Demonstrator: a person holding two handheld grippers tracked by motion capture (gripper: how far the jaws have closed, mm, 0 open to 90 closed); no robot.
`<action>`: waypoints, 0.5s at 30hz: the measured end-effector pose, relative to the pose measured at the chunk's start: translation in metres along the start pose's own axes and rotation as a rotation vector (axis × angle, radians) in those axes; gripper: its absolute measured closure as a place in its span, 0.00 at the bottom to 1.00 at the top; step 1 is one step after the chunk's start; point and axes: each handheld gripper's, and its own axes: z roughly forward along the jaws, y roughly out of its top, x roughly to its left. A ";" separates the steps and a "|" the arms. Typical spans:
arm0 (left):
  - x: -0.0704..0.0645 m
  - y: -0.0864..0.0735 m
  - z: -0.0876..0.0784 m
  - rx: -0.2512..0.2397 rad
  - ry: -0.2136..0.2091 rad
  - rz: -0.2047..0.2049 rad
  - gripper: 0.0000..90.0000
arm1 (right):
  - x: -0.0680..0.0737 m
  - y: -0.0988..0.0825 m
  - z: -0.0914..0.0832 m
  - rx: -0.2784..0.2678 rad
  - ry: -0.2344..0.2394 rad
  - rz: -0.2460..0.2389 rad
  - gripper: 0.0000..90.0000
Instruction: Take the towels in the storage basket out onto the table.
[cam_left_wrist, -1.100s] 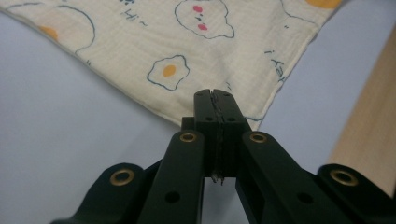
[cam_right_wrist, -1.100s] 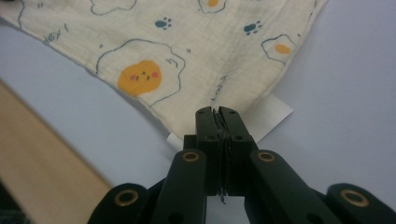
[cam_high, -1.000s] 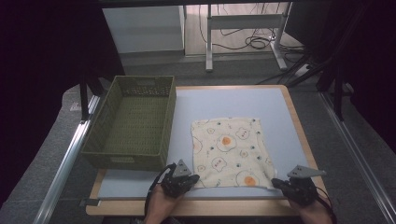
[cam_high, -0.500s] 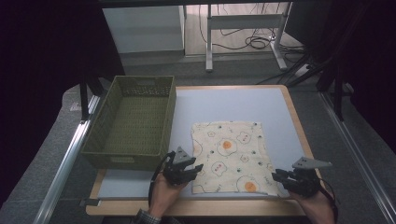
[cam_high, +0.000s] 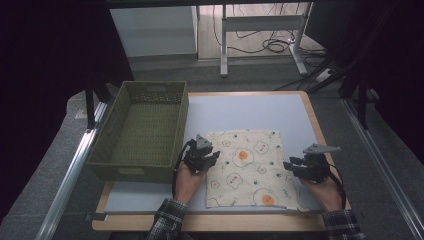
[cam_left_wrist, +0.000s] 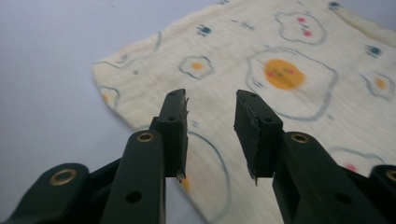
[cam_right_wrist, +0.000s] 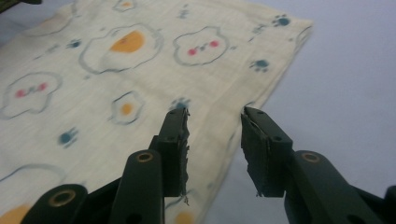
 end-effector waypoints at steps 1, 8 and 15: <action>0.002 0.002 0.002 0.000 0.006 -0.006 0.73 | -0.003 0.002 0.003 -0.004 -0.010 0.003 0.68; 0.014 0.013 0.021 0.019 0.094 -0.040 0.75 | -0.022 0.017 0.019 -0.025 -0.047 0.026 0.76; 0.026 0.016 0.039 0.038 0.164 -0.072 0.75 | -0.035 0.031 0.039 -0.018 -0.057 0.035 0.79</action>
